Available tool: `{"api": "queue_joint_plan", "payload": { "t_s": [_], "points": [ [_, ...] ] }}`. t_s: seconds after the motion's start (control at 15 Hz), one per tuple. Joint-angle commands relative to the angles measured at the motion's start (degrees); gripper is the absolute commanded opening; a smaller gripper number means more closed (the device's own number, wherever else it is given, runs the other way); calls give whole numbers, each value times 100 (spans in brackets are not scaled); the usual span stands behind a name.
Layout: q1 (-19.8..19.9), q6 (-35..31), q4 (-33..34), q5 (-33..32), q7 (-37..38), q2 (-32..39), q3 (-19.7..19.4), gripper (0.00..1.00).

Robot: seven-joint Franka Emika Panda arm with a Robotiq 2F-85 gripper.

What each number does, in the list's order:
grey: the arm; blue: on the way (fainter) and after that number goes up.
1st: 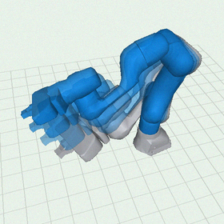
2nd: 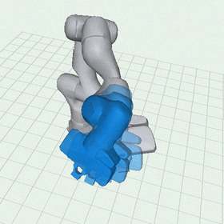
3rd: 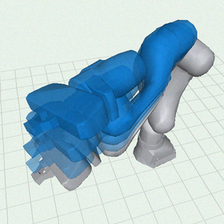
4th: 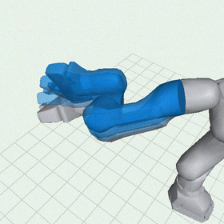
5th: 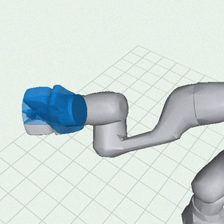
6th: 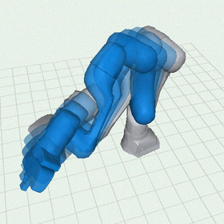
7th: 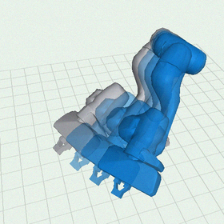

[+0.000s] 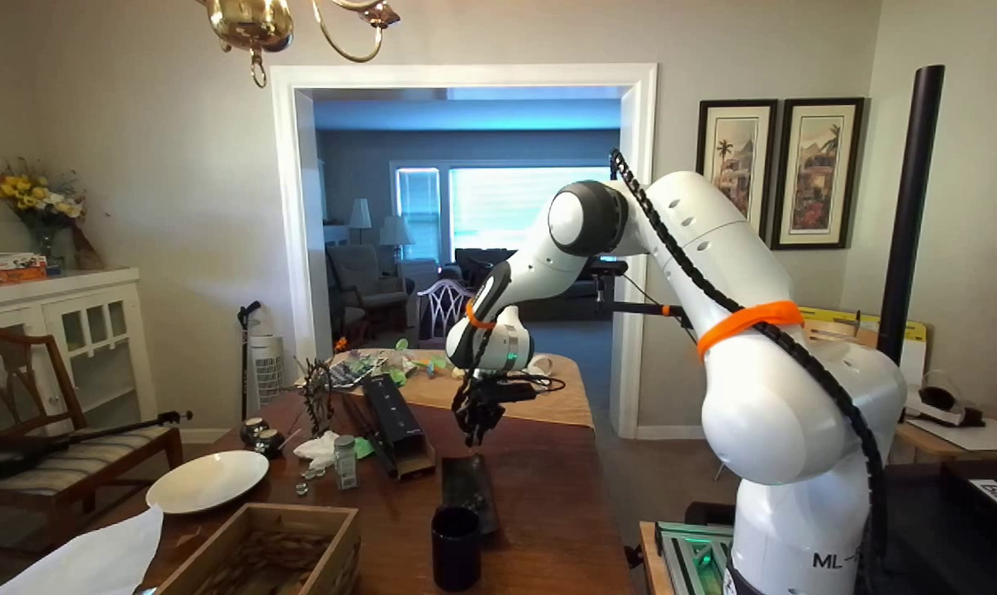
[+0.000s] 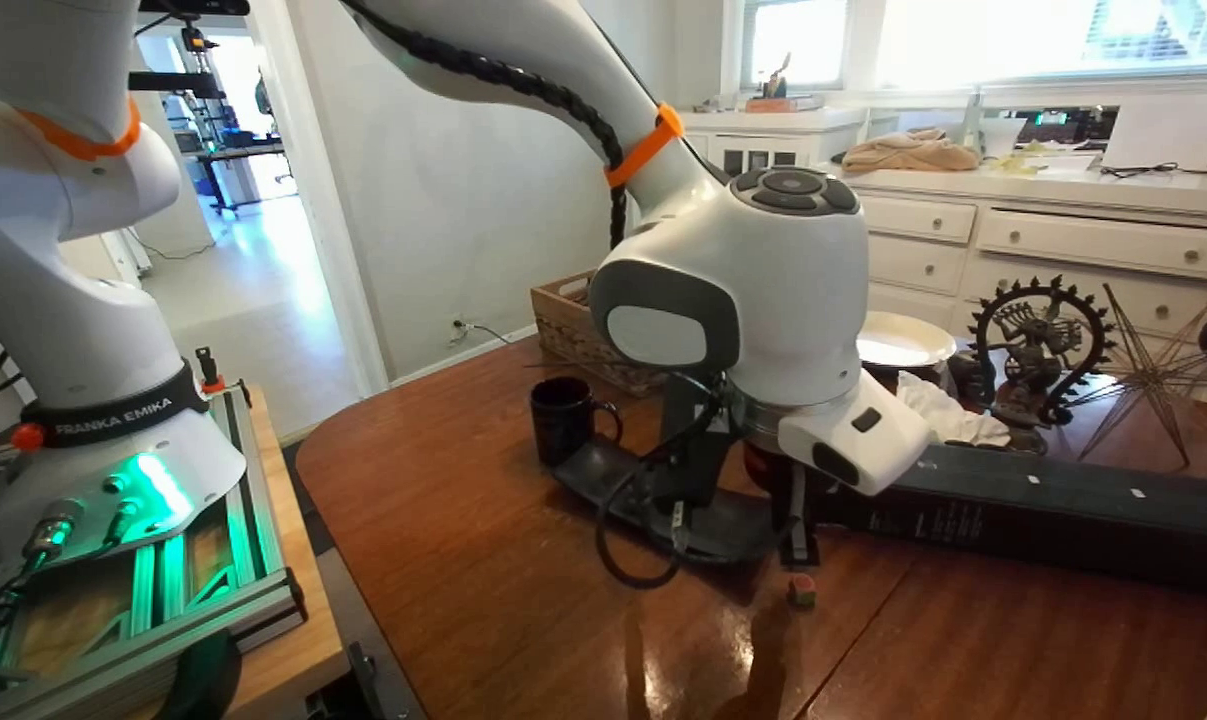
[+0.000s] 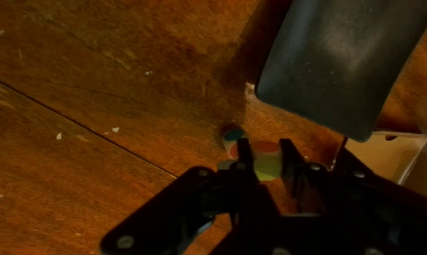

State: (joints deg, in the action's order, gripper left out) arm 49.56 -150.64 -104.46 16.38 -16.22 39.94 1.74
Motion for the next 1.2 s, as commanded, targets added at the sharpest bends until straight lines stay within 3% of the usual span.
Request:
{"api": "queue_joint_plan", "payload": {
  "t_s": [0.0, 1.13],
  "points": [
    [-239, 152, 319, -117, 63, 225, -193, 6],
    [-1000, 295, 772, -320, 593, 436, -756, 6]
  ]
}}
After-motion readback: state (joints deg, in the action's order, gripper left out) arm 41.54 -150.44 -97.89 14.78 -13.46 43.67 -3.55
